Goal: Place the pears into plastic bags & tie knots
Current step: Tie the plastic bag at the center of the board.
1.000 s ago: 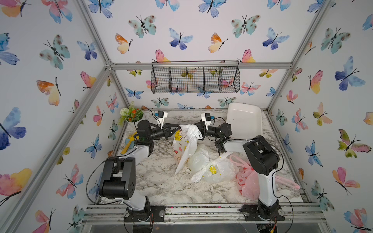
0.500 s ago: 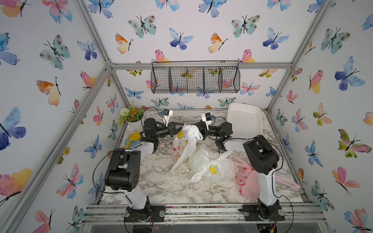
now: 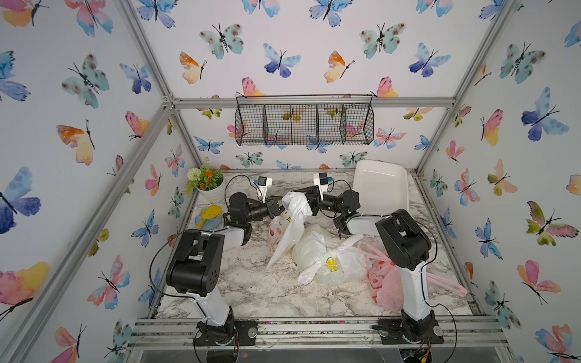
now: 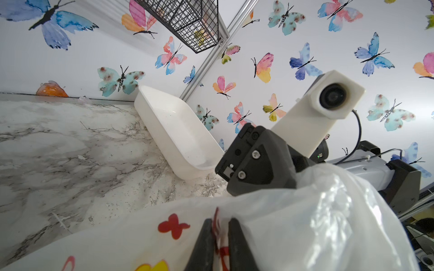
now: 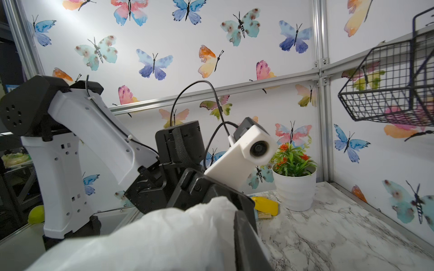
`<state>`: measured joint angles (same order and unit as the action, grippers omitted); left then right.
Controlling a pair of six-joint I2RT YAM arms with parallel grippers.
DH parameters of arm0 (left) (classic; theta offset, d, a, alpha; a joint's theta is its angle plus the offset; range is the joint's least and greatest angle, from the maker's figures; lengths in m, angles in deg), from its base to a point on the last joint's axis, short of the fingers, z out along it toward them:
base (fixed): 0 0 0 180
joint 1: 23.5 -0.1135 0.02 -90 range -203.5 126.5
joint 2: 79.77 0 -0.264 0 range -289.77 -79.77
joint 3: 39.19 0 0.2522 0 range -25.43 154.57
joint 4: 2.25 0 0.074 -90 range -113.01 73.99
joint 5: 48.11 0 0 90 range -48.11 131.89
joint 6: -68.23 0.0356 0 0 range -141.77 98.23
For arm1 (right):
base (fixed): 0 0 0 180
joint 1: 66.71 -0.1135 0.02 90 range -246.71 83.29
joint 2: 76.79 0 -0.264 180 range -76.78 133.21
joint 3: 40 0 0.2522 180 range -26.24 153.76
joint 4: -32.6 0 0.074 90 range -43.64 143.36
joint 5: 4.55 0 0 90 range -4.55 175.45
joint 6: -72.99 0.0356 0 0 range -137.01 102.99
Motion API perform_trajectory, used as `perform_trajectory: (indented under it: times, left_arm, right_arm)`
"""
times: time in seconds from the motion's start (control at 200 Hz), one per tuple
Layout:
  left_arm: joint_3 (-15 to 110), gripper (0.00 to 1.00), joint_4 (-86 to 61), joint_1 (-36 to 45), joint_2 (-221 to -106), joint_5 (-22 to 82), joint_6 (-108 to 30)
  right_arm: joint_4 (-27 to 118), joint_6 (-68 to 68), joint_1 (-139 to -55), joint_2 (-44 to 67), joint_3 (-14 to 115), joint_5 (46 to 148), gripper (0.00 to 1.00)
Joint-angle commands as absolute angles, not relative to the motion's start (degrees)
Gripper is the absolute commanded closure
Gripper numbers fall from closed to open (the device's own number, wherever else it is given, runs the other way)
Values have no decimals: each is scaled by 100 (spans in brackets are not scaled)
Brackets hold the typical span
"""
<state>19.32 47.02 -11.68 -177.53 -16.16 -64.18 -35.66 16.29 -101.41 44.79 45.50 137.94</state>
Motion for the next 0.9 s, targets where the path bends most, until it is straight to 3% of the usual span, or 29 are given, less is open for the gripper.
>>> perform_trajectory:
  times: [0.0, 0.125, 0.275, 0.566, 0.651, 0.766, 0.891]
  left_arm:
    - [1734, 62, 4668, -1305, -17293, -1693, -6334]
    - [1964, 46, 2067, -1665, -16462, -1181, -4807]
    - [2866, 43, -1005, -1979, -15954, -319, -3061]
    - [3512, 40, -1755, -1303, -15648, -378, -1626]
    - [3618, 44, -1931, -1269, -15693, -410, -1343]
    - [3775, 61, -2170, -1241, -15805, -451, -1064]
    - [3891, 66, -2198, -1198, -15904, -548, -1042]
  right_arm:
    - [-3371, 1555, -10169, 4425, 4583, 13657, 85]
    - [-3568, 1759, -10171, 4450, 4567, 13732, 87]
    - [-3639, 1858, -10169, 4477, 4574, 13775, 89]
    - [-3462, 1897, -10169, 4494, 4682, 13789, 89]
    - [-3463, 2018, -10169, 4526, 4756, 13840, 89]
    - [-3486, 2131, -10169, 4548, 4826, 13915, 88]
    - [-3417, 2122, -10170, 4560, 4838, 13963, 87]
